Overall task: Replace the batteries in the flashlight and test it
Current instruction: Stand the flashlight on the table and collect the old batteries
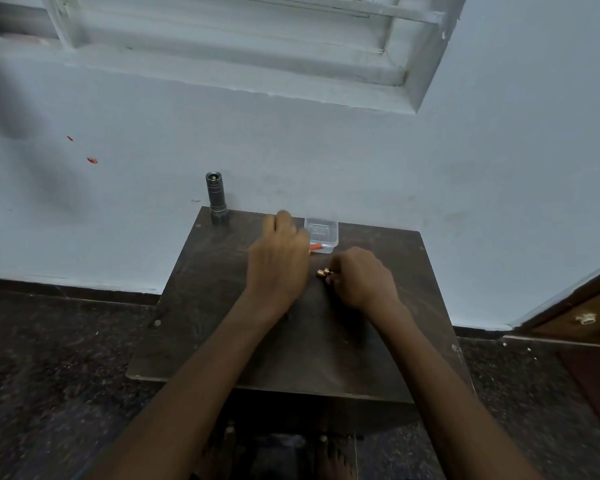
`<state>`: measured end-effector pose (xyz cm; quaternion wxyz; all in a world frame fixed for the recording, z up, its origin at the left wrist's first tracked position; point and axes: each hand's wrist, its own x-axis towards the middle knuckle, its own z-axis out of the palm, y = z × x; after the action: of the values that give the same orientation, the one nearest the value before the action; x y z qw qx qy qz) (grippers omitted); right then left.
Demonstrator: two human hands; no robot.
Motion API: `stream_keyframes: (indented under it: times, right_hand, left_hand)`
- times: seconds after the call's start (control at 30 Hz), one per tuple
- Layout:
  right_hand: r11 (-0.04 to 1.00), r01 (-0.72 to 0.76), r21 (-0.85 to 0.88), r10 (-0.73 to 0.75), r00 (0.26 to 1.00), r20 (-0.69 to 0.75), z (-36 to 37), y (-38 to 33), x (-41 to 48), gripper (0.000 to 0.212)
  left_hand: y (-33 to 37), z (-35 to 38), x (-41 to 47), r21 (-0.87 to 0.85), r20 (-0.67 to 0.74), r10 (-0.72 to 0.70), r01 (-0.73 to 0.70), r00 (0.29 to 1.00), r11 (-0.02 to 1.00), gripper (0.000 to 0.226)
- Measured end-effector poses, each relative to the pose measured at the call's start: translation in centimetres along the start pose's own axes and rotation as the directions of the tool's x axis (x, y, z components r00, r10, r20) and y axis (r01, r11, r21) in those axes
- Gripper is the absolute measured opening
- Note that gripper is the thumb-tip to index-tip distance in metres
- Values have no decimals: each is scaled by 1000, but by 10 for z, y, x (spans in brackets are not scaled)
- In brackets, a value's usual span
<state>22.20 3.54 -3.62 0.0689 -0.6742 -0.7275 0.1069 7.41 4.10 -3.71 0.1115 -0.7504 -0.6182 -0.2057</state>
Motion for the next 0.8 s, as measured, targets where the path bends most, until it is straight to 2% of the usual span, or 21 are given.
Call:
stream_keyframes:
  times: [0.07, 0.13, 0.2, 0.33, 0.47, 0.57, 0.63, 0.8]
  right_hand:
    - [999, 15, 38, -15, 1000, 5, -2, 2, -1, 17]
    - [997, 7, 79, -5, 1000, -16, -7, 7, -2, 12]
    - [994, 2, 108, 7, 997, -79, -13, 13, 0, 9]
    - [995, 22, 98, -1, 978, -211, -30, 22, 15, 11]
    - [993, 61, 97, -37, 971, -235, -38, 19, 34, 9]
    - [991, 92, 99, -68, 972, -225, -36, 9, 50, 11]
    - [993, 104, 61, -90, 976, -197, -35, 1, 62, 13]
    - [980, 154, -126, -162, 985, -57, -33, -12, 85, 22]
  left_hand:
    - [-1, 0, 26, -22, 32, 17, -16, 999, 1000, 13]
    - [0, 0, 53, 11, 172, 2, -4, 985, 1000, 23]
    - [1, 6, 73, 66, 234, 29, -46, 972, 997, 24]
    - [-3, 26, 83, 43, 341, 16, -33, 940, 999, 24]
    - [-8, 34, 77, -58, 291, -11, 29, 957, 998, 37]
    - [-14, 33, 74, -237, 239, -130, 188, 962, 953, 42]
    - [-16, 33, 72, -309, 252, -182, 257, 950, 916, 45]
    - [-15, 35, 68, -386, 328, -210, 334, 921, 860, 47]
